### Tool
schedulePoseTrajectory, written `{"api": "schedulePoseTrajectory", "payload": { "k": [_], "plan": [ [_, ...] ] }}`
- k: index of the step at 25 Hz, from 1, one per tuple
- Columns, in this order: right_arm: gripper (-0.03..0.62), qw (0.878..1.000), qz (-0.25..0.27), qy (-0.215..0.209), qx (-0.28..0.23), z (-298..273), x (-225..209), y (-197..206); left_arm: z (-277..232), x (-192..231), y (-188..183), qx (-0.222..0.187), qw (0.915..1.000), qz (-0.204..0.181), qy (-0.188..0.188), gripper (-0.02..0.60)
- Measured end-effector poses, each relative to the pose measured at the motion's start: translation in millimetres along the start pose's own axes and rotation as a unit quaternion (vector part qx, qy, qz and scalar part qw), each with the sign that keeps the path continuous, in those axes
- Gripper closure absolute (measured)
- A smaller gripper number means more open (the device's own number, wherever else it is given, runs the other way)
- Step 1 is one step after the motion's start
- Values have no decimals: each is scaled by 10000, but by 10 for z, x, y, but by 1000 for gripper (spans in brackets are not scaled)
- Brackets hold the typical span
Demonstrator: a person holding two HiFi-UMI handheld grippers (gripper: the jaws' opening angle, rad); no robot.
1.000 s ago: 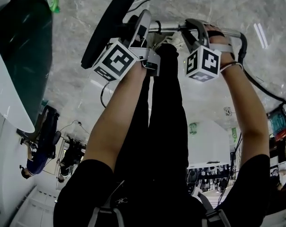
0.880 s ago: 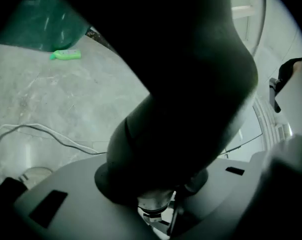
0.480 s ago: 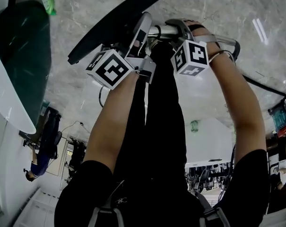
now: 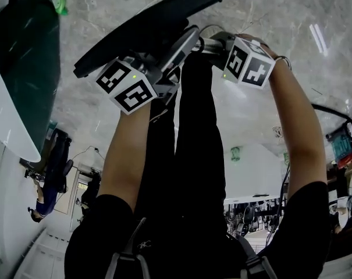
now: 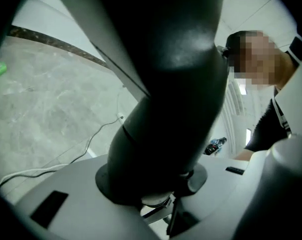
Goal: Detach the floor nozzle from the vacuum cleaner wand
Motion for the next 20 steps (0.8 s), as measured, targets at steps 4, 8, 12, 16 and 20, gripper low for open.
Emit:
{"api": "schedulePoseTrajectory", "payload": {
  "k": [4,8,12,16,20],
  "plan": [
    [543,9996,-267,-6,20,18,-3,-73,-9,80,-78,-35,9993,359,-113,438],
    [543,9412,591,3297,446,132,-532,32,4,343,-79,-383,9899,1054,-868,439],
    [543,9461,632,3166,242,68,-488,65,26,299,-57,-232,9939,638,-874,439],
    [543,9796,239,1993,45,-68,-321,3,70,242,-106,19,9982,229,-548,439],
    [543,8959,1112,4268,526,124,-741,-90,162,441,-218,-551,9932,778,-669,439]
  ]
}}
Point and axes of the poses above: the fingertips, and each gripper's own axes: z backward along the fingers, x to its left, y out of its underside, the point moved 1 cm from there along z, backward along the fingers, and after that the axes turned 9 degrees about -x, right-handed, at the moved point
